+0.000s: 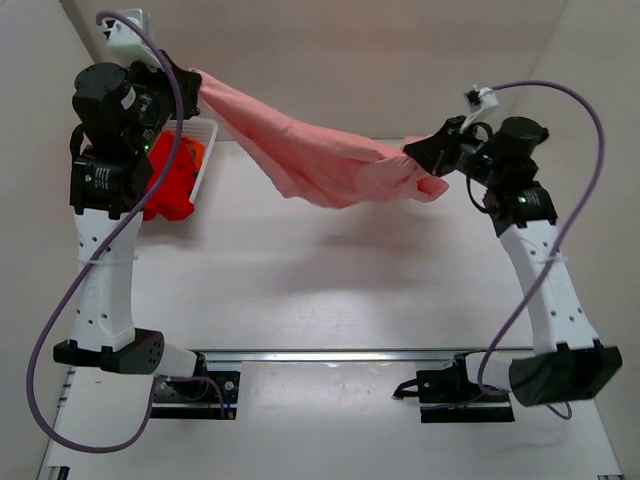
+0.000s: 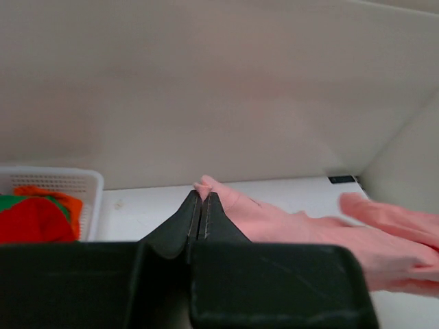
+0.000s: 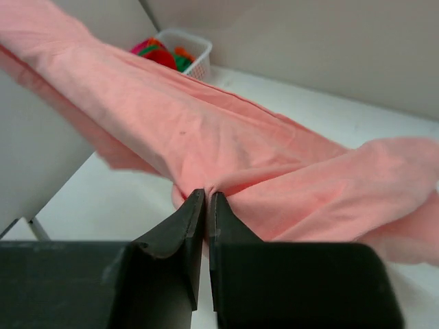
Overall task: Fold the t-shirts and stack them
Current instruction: Flatten out the tshirt
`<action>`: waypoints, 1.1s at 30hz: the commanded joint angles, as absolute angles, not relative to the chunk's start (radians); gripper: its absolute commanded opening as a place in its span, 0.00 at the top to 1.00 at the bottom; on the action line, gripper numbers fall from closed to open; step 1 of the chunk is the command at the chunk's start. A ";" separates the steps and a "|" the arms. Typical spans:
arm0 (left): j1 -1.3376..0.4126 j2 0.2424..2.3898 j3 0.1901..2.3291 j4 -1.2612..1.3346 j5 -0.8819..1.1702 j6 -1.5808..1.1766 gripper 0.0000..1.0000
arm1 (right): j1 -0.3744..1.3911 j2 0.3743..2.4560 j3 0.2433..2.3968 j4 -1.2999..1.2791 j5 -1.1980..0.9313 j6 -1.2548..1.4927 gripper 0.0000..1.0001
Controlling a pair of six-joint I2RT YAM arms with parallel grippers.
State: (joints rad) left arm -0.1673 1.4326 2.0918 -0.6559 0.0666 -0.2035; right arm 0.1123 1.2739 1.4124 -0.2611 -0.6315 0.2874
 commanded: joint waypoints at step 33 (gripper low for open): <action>-0.175 1.071 1.511 -0.578 0.066 -0.235 0.92 | 0.524 1.962 1.524 -0.339 -0.506 0.227 0.42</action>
